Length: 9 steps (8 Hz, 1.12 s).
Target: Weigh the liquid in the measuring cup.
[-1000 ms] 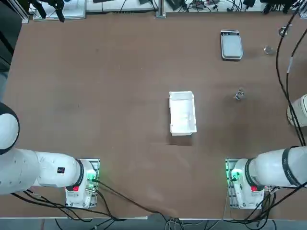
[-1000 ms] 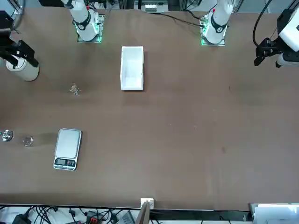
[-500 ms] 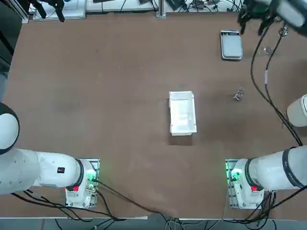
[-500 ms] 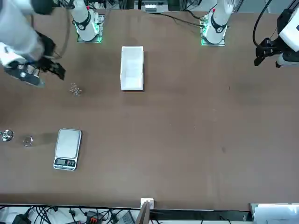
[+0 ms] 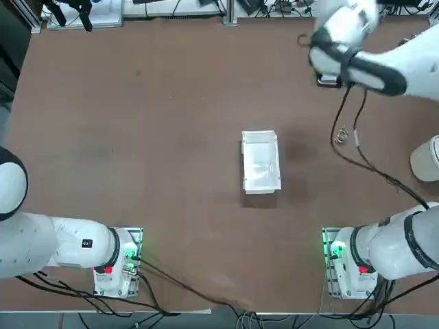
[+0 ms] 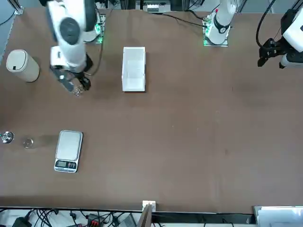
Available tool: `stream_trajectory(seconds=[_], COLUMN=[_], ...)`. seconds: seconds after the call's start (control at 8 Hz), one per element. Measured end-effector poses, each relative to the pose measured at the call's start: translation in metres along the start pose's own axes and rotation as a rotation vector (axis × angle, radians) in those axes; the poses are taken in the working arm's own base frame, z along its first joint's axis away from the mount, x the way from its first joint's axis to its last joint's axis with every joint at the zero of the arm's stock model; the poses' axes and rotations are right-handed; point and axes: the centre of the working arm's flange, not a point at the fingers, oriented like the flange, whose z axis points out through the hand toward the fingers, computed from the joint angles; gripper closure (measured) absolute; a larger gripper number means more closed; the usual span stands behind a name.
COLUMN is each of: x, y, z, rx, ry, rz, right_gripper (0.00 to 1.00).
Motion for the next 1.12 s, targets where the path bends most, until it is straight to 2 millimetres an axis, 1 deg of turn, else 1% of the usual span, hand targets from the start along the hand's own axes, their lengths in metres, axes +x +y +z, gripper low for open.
stream_trajectory(seconds=[0.12, 0.38, 0.5, 0.62, 0.75, 1.12], x=[-0.019, -0.055, -0.066, -0.072, -0.074, -0.071], y=[-0.014, -0.043, -0.053, -0.059, -0.063, -0.063], z=[0.024, 0.079, 0.106, 0.128, 0.145, 0.188], rx=[-0.045, -0.136, -0.169, -0.192, -0.209, -0.26], ry=[0.045, 0.138, 0.18, 0.216, 0.247, 0.353], rz=[0.094, 0.268, 0.359, 0.446, 0.522, 0.71], right_gripper=[0.0, 0.0, 0.01, 0.01, 0.02, 0.03])
